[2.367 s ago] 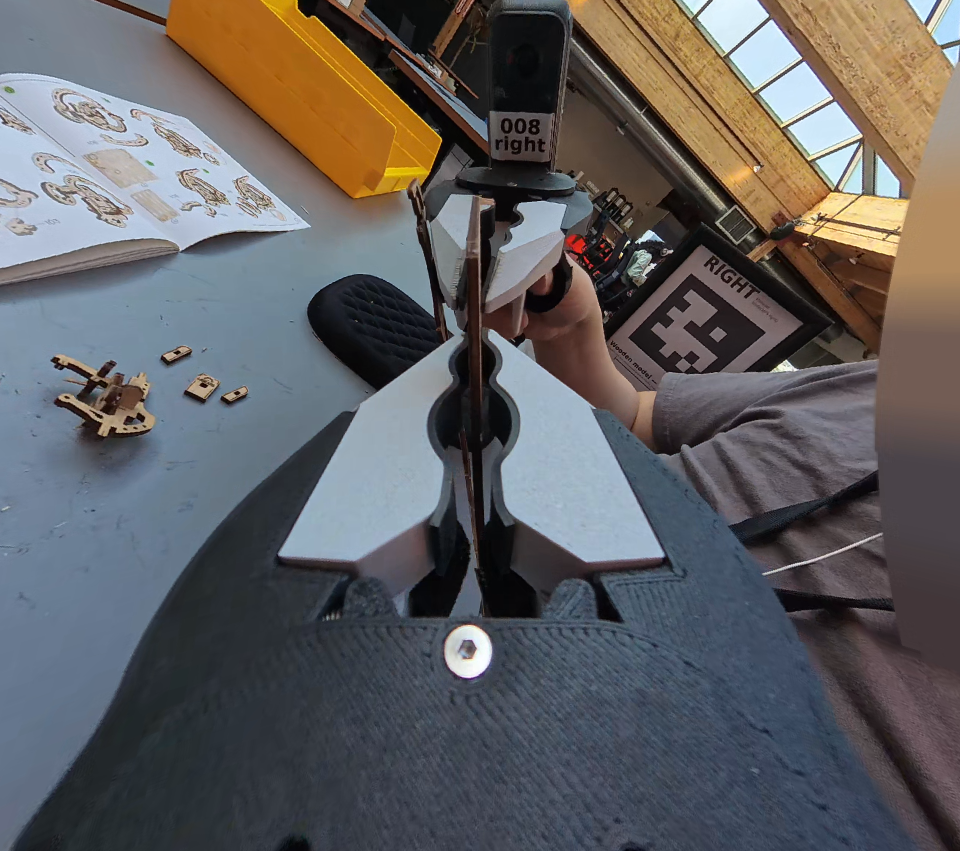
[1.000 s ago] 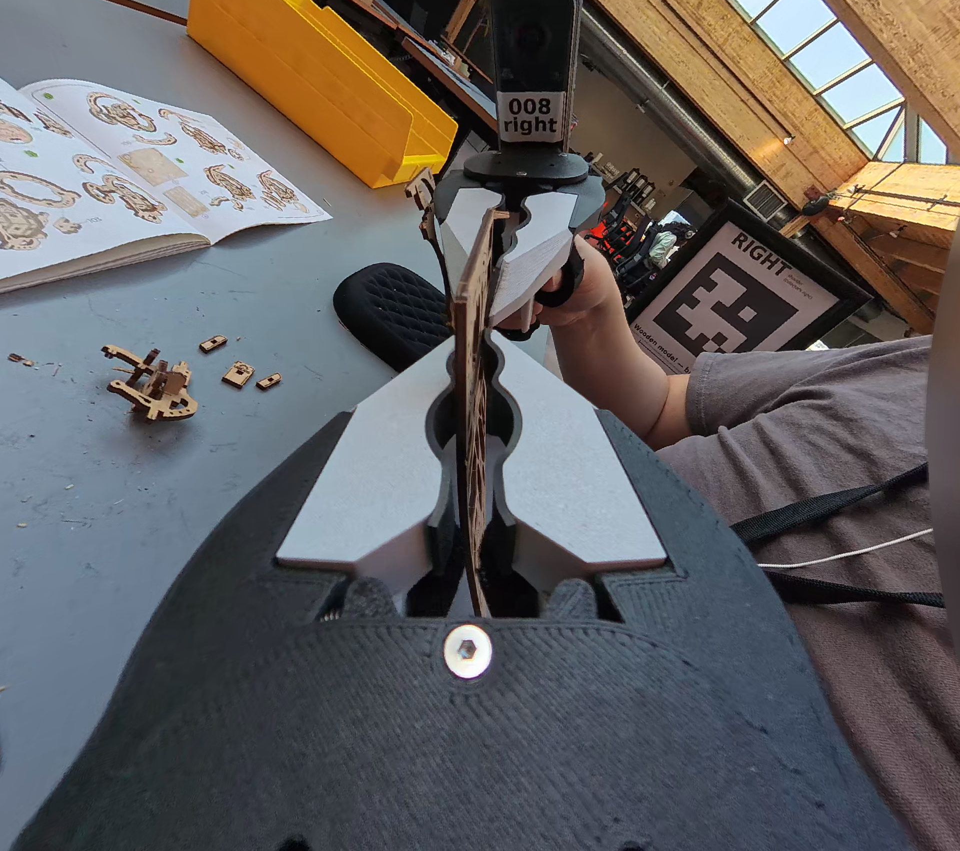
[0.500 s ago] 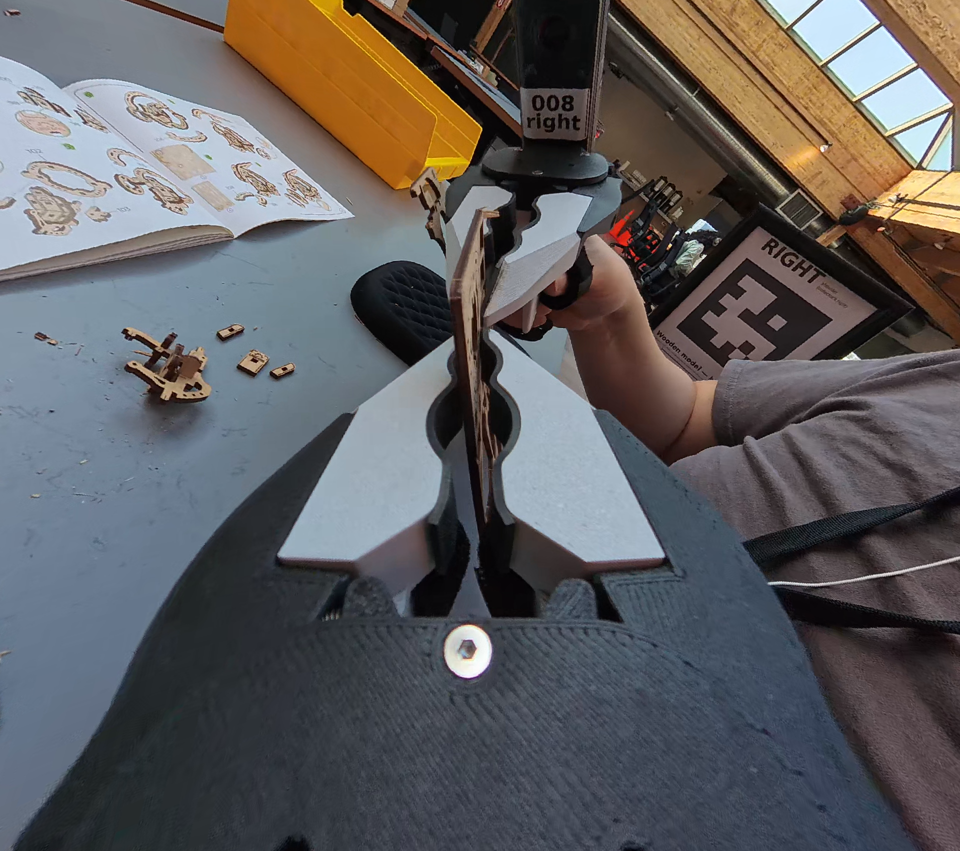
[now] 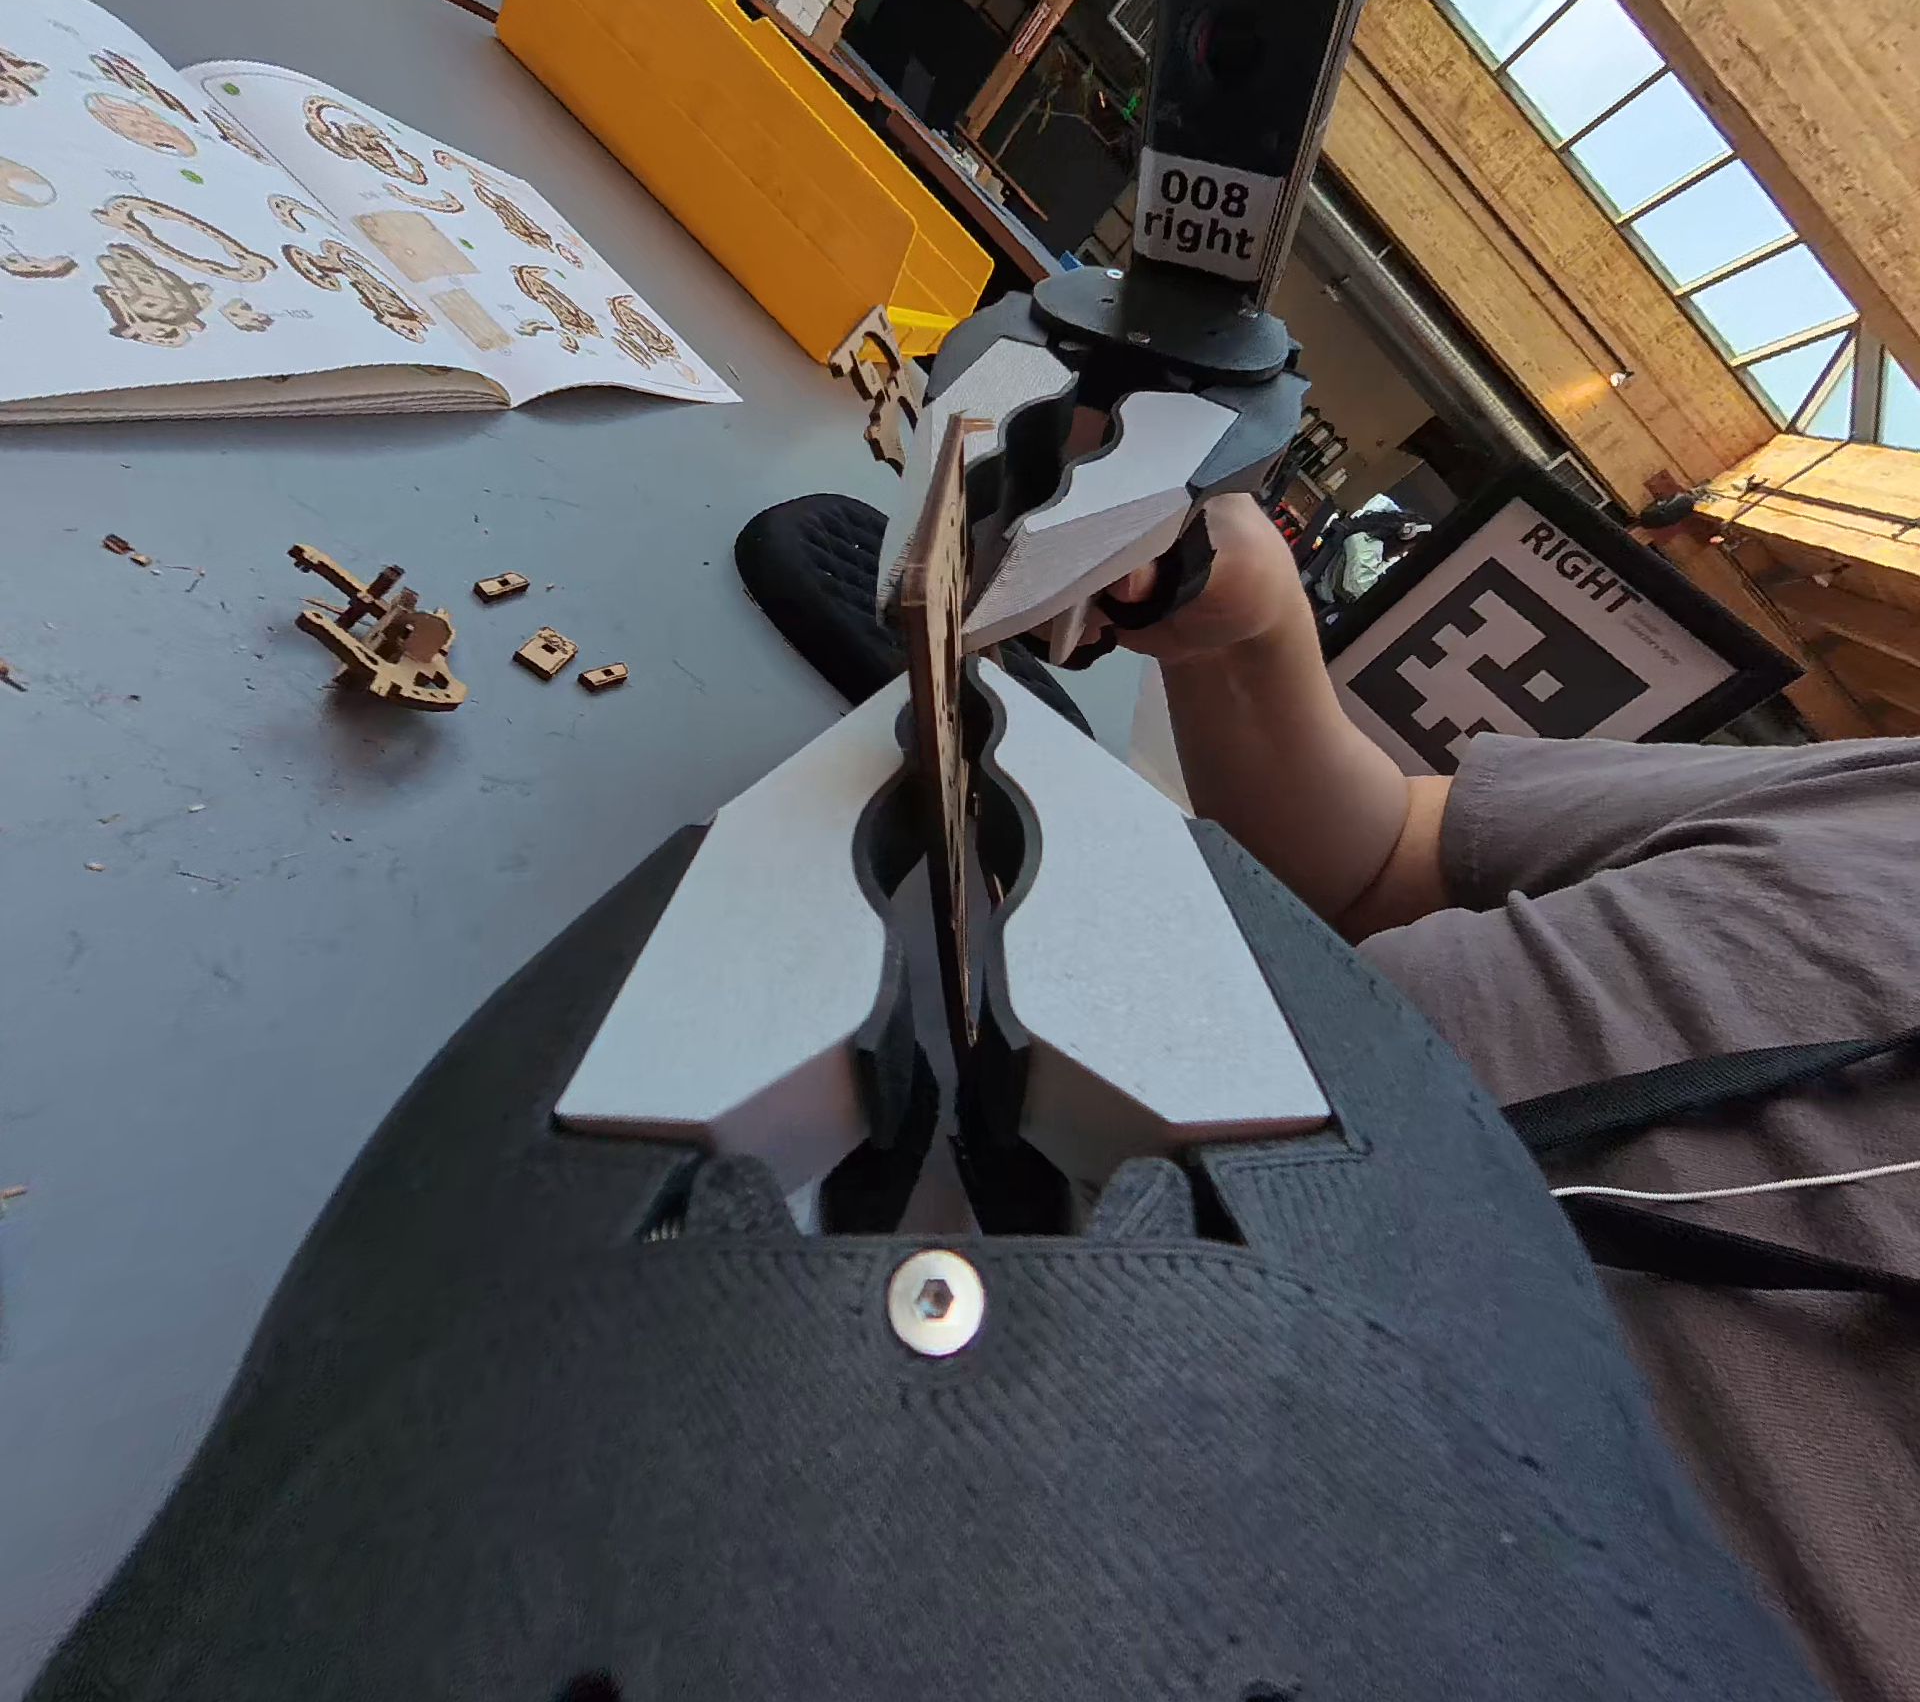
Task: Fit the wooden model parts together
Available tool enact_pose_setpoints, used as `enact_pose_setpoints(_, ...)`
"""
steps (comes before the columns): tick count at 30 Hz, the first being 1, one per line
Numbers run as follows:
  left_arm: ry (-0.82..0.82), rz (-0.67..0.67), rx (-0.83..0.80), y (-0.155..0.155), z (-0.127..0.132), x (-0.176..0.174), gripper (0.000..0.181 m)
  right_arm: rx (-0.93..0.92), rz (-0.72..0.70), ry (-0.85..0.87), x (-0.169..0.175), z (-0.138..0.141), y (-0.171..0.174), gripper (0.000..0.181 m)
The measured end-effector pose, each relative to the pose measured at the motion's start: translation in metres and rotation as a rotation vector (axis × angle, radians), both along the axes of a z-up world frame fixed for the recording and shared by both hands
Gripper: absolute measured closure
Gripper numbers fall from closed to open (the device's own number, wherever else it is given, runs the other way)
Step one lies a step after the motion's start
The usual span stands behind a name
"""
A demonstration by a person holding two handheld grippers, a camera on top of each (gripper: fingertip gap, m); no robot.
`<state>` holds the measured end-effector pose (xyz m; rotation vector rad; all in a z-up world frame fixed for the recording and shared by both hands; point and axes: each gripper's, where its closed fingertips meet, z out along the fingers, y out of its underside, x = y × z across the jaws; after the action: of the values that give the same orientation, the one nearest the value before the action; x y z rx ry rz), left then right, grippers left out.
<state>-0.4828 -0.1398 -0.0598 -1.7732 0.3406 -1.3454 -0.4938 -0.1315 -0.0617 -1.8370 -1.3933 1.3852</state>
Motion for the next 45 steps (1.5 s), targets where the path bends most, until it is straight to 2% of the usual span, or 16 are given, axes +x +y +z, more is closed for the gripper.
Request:
enact_pose_setpoints(8, -0.038, -0.010, 0.002, 0.000, 0.003, -0.001, 0.181, 0.042, 0.025, -0.018, 0.002, 0.006, 0.002, 0.170)
enact_pose_setpoints(16, -0.029, 0.006, -0.015, 0.002, -0.001, -0.004, 0.181, 0.005, -0.030, 0.004, -0.001, 0.001, 0.005, 0.168)
enact_pose_setpoints(18, -0.050, -0.002, -0.019, 0.002, 0.001, -0.004, 0.181, 0.015, 0.002, 0.008, 0.001, 0.002, 0.001, 0.164)
enact_pose_setpoints(20, -0.048, -0.004, -0.027, 0.003, -0.001, -0.007, 0.181, 0.022, 0.007, 0.034, 0.005, 0.009, 0.002, 0.160)
enact_pose_setpoints(22, -0.048, -0.016, -0.045, 0.004, -0.003, -0.010, 0.181, 0.021, 0.000, 0.051, 0.009, 0.014, 0.006, 0.164)
enact_pose_setpoints(29, -0.031, -0.022, -0.077, 0.007, -0.005, -0.028, 0.181, -0.052, 0.220, 0.276, 0.022, 0.069, -0.035, 0.162)
enact_pose_setpoints(32, -0.012, -0.011, -0.071, 0.005, -0.001, -0.038, 0.181, 0.029, 0.246, 0.330, 0.033, 0.082, -0.038, 0.162)
enact_pose_setpoints(35, 0.009, -0.004, -0.057, -0.002, 0.008, -0.052, 0.181, 0.201, 0.206, 0.354, 0.051, 0.080, -0.026, 0.162)
enact_pose_setpoints(37, 0.035, -0.012, -0.060, -0.007, 0.015, -0.064, 0.181, 0.276, 0.104, 0.362, 0.060, 0.073, -0.004, 0.162)
enact_pose_setpoints(40, 0.128, -0.016, -0.049, -0.014, 0.025, -0.082, 0.181, 0.209, 0.007, 0.344, 0.065, 0.055, 0.020, 0.162)
enact_pose_setpoints(43, 0.147, -0.060, -0.059, -0.026, 0.051, -0.098, 0.181, 0.130, 0.022, 0.339, 0.060, 0.039, 0.020, 0.161)
enact_pose_setpoints(45, 0.231, -0.059, -0.080, -0.034, 0.064, -0.118, 0.181, 0.121, 0.039, 0.324, 0.057, 0.031, 0.018, 0.159)
